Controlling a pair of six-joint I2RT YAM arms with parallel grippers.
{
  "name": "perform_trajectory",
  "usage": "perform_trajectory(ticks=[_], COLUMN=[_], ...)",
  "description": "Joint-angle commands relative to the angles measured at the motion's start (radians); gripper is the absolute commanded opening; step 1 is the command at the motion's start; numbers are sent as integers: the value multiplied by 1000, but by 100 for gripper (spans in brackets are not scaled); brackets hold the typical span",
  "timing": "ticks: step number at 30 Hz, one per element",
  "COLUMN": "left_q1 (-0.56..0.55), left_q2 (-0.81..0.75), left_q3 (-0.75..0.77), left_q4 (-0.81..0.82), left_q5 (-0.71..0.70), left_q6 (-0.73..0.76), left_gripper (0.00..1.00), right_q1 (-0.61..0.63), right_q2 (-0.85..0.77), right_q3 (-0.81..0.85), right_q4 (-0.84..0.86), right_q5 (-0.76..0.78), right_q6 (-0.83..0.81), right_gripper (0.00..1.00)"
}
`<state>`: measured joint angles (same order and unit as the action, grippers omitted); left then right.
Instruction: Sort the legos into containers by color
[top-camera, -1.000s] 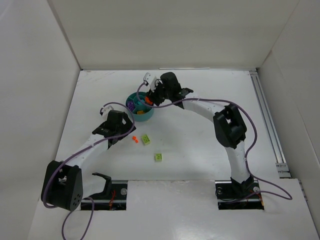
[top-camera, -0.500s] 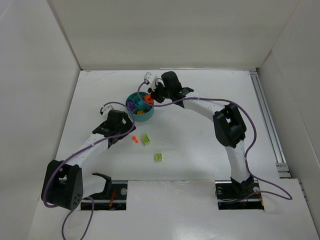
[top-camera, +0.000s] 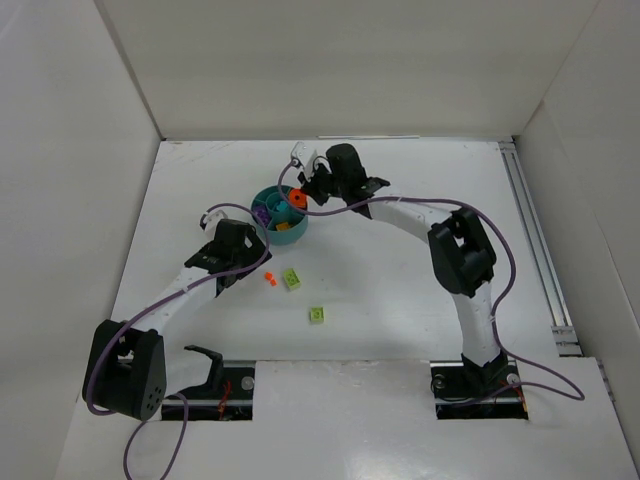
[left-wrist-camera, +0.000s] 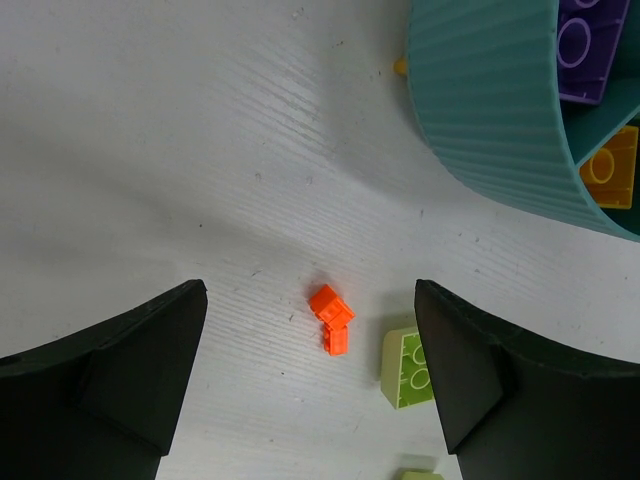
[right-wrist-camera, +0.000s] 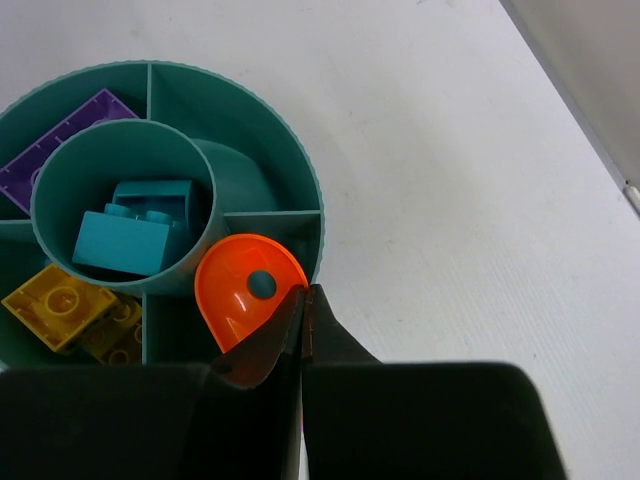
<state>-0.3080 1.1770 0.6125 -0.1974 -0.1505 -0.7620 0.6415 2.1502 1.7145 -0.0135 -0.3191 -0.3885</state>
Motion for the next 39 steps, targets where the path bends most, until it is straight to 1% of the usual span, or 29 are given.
perform_trajectory(ticks=[1, 4, 5, 9, 12, 14, 16, 18, 22, 23, 25, 26, 29, 30, 33, 34, 39], left_q1=[-3, -3, -3, -3, -3, -3, -3, -3, -3, -3, -3, -3, -3, -3, -3, -3, -3], left_q2=[-2, -2, -2, -2, 7, 7, 7, 7, 7, 7, 7, 7, 7, 7, 7, 7, 16], left_q3=[41, 41, 41, 41, 41, 41, 50, 50, 50, 50, 50, 50, 50, 50, 50, 50, 50], left_q4=[18, 18, 18, 29, 29, 29, 29, 29, 29, 29, 29, 29, 29, 29, 29, 29, 29], left_q5=[-14, -14, -14, -14, -14, -14, -5, -4, -4, -4, -4, -4, -4, -4, -4, -4, -4], left_q6=[13, 13, 13, 13, 13, 13, 13, 13, 13, 13, 13, 13, 13, 13, 13, 13, 13], left_gripper=[82, 82, 82, 82, 82, 82, 82, 82, 82, 82, 82, 82, 82, 82, 82, 82, 82], right_q1=[0, 0, 0, 0, 0, 0, 0, 0, 10, 20, 53, 63, 84, 98, 122, 147, 179], right_q2=[-91, -131, -142, -164, -164, -164, -164, -164, -184, -184, -193, -193, -193, -193, -168, -159, -102], right_q3=[-33, -73, -82, -104, -104, -104, -92, -82, -108, -108, -122, -122, -122, -110, -58, -43, 20], right_q4=[70, 109, 109, 119, 119, 128, 129, 139, 139, 139, 130, 130, 119, 110, 63, 50, -3], right_q5=[3, 23, 63, 120, 120, 91, 16, 15, 141, 244, 351, 444, 569, 634, 718, 733, 782], right_q6=[2, 36, 46, 59, 68, 68, 57, 57, 66, 66, 66, 66, 103, 103, 103, 94, 82], right_gripper=[0, 0, 0, 0, 0, 0, 0, 0, 0, 0, 0, 0, 0, 0, 0, 0, 0])
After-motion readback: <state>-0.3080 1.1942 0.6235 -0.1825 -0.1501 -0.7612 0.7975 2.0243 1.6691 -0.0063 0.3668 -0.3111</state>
